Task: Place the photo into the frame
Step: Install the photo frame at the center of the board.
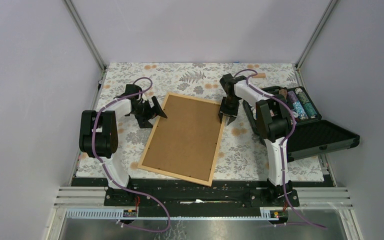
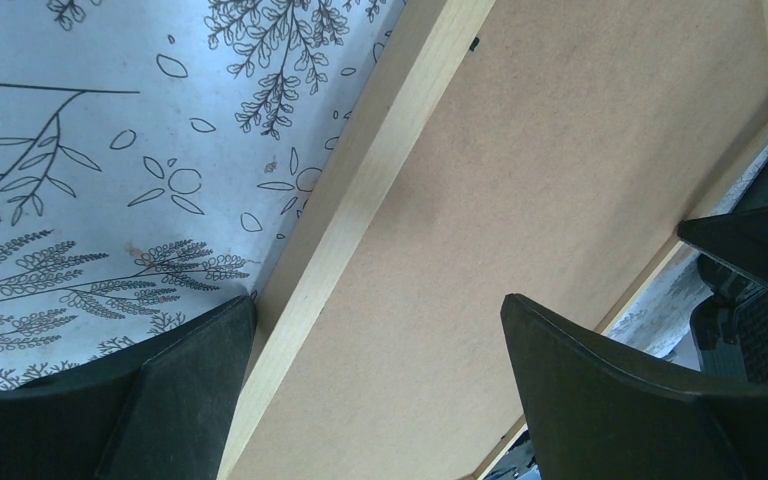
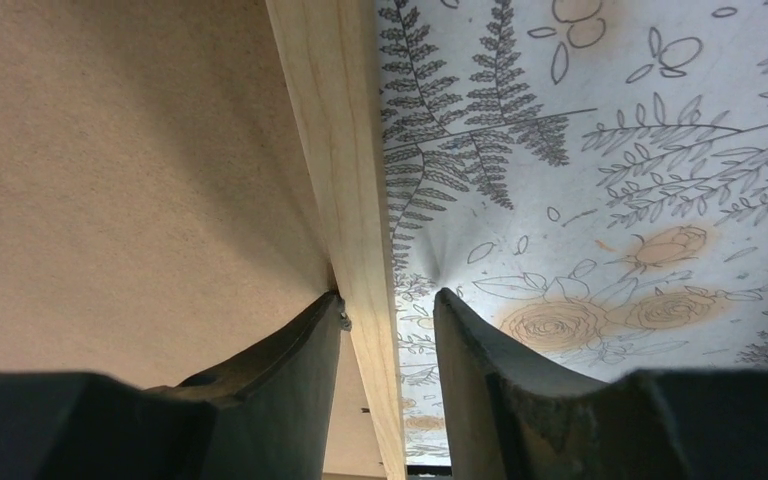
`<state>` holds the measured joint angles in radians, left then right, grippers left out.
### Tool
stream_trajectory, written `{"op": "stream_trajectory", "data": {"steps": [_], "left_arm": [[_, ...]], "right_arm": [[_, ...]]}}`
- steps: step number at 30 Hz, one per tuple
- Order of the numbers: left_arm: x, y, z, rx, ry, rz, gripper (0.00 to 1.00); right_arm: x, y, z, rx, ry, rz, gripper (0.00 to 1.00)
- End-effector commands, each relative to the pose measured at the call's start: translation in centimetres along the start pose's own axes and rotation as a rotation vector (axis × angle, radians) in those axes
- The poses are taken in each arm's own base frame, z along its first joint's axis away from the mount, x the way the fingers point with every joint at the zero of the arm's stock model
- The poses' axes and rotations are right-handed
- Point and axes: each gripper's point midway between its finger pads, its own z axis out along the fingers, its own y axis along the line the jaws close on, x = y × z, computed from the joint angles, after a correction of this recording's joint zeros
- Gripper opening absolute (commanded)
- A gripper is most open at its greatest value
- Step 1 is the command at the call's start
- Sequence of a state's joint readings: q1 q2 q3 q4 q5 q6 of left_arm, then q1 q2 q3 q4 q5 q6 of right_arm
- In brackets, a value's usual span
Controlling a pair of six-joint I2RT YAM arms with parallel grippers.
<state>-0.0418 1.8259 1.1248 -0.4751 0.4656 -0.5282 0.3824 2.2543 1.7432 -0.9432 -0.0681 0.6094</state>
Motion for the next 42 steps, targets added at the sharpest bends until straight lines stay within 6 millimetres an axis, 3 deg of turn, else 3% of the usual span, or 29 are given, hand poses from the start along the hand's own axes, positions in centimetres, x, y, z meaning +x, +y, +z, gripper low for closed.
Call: {"op": "stream_trajectory", "data": {"steps": [1, 8, 10, 14, 17, 20, 25, 28, 30, 35, 40, 42], "left_arm": [[2.9, -0.1, 1.9, 0.024, 0.086, 0.009, 0.98], [2.7, 0.5, 1.9, -0.015, 0.067, 0.022, 0.98], [2.6, 0.6, 2.0, -0.024, 0.063, 0.025, 0.98], [2.7, 0.5, 1.9, -0.033, 0.058, 0.037, 0.98], [2.3, 0.5, 1.5, -0.052, 0.036, 0.053, 0.99], [1.9, 0.5, 1.1, -0.062, 0.019, 0.065, 0.99], [0.9, -0.5, -0.4, -0.057, -0.040, 0.111, 0.99], [-0.4, -1.0, -3.3, -0.173, -0.165, 0.214, 0.99], [-0.2, -1.4, -5.4, -0.225, -0.220, 0.232, 0.99], [4.3, -1.6, -7.2, -0.251, -0.239, 0.233, 0.99], [11.7, -2.5, -8.5, -0.202, -0.183, 0.221, 0.99], [14.4, -2.8, -9.0, -0.189, -0.168, 0.212, 0.99]], "right_arm": [[0.5, -0.6, 9.1, 0.110, -0.021, 0.002, 0.48], [-0.2, 0.8, 8.9, 0.060, -0.039, 0.003, 0.50], [-0.6, 2.1, 8.1, -0.003, -0.047, -0.007, 0.51], [-1.9, 5.7, 3.9, -0.164, -0.095, -0.055, 0.53], [-2.9, 7.3, -1.3, -0.255, -0.174, -0.097, 0.61], [-2.9, 6.9, -4.4, -0.277, -0.234, -0.130, 0.71], [-1.1, 5.0, -5.0, -0.264, -0.229, -0.162, 0.74], [-0.3, 4.0, -4.8, -0.264, -0.245, -0.210, 0.76], [-0.8, 3.5, -5.2, -0.251, -0.291, -0.290, 0.76], [-5.8, 3.1, -5.9, -0.218, -0.518, -0.391, 0.75], [-10.0, 5.7, -7.2, -0.234, -0.622, -0.524, 0.80], [-11.0, 5.9, -6.7, -0.198, -0.616, -0.586, 0.80]]}}
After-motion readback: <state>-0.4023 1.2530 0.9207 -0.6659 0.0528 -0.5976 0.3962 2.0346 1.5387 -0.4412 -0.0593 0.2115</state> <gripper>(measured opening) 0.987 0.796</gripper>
